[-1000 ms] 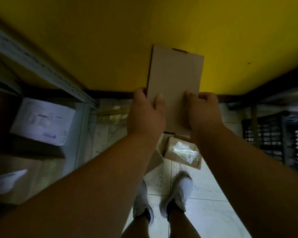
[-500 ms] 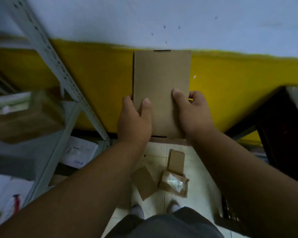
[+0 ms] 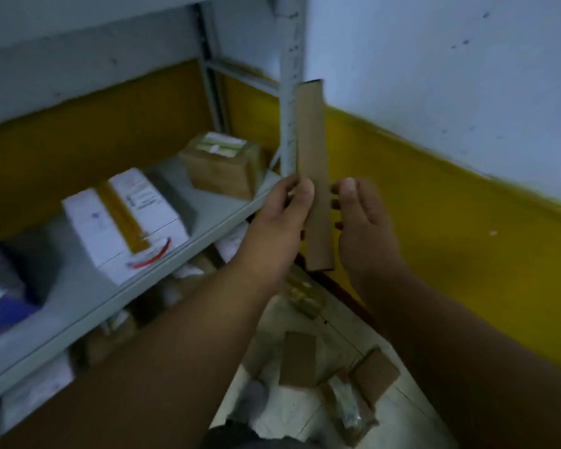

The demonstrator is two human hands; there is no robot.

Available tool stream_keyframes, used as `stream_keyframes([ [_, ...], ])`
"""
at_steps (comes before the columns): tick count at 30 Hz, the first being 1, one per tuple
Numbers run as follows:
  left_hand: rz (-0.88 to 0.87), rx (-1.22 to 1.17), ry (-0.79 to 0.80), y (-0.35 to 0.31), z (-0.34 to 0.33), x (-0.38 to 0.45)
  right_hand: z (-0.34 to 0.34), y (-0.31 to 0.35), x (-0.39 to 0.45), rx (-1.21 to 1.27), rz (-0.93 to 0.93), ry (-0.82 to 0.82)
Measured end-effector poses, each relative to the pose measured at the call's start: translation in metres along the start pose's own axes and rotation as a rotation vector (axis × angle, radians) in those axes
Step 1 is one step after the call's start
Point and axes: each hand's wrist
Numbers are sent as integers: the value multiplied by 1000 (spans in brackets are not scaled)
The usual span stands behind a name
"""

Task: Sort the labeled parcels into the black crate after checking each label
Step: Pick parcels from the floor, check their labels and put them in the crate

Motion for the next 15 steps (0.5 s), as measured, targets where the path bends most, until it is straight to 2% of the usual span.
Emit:
stream_keyframes([
  [4, -20, -84, -256, -5, 32, -59, -34, -1, -28, -165, 256, 167],
  [6, -9, -44, -466, -7, 52, -91, -55, 3, -52, -203, 290, 261],
  [8, 18, -41, -656, -4, 74, -130, -73, 8, -82, -167, 236, 383],
  [11, 14, -67, -743, 0, 105, -191, -93, 23, -116, -53, 91, 572],
  [15, -47, -172, -826, 2, 142, -280, -125, 49, -168, -92, 108, 810],
])
Point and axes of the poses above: each hand's wrist, its own x-axis towards the middle knuckle, its own z-axis out of the back of the hand, y = z × x, and after that the axes turned 4 degrees about -x, right-handed
